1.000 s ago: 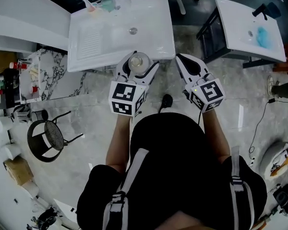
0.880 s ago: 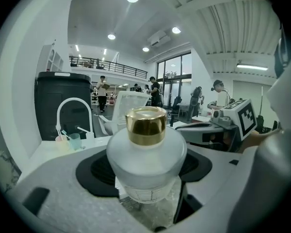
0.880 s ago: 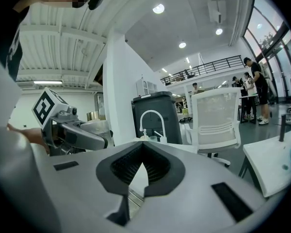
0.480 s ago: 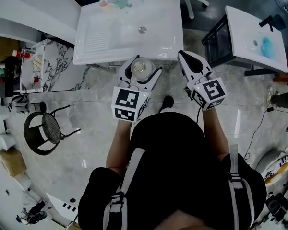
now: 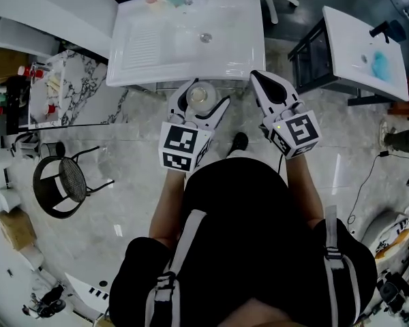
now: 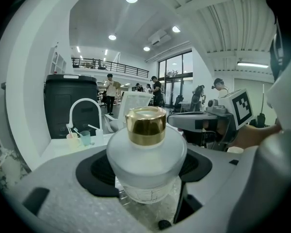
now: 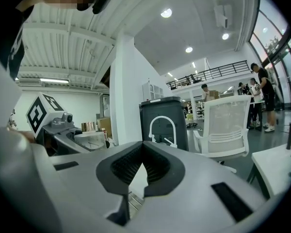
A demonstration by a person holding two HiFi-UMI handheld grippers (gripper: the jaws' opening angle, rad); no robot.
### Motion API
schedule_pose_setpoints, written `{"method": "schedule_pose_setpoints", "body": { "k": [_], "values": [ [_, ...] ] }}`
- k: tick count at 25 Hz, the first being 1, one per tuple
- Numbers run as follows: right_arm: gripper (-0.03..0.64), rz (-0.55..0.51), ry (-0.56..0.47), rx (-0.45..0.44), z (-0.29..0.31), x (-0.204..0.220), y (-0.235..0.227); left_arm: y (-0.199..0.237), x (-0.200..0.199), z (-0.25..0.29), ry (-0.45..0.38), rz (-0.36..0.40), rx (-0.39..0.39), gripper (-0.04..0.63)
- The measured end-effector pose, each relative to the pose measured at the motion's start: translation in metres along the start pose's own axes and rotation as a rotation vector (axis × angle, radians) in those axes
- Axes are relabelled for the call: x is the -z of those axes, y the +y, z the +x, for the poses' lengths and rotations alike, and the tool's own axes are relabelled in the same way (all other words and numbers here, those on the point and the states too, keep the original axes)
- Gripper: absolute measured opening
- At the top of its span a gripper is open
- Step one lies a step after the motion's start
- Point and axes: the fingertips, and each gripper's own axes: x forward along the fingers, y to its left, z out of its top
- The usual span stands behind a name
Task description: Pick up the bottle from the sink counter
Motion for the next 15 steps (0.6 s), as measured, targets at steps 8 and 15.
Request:
{"method": "schedule_pose_setpoints", "body": {
  "k": [8,15],
  "values": [
    [0.003,-0.006,0.008,0.018,-0.005,0.002,0.006,-0.003,0.002,-0.004,0.0,0.009,0.016,0.351],
    [0.003,-0.015,0.012,0.017,-0.011,0.004,0.002,-0.008,0.0,0.001,-0.009,0.01,0.015,0.351]
  ]
}}
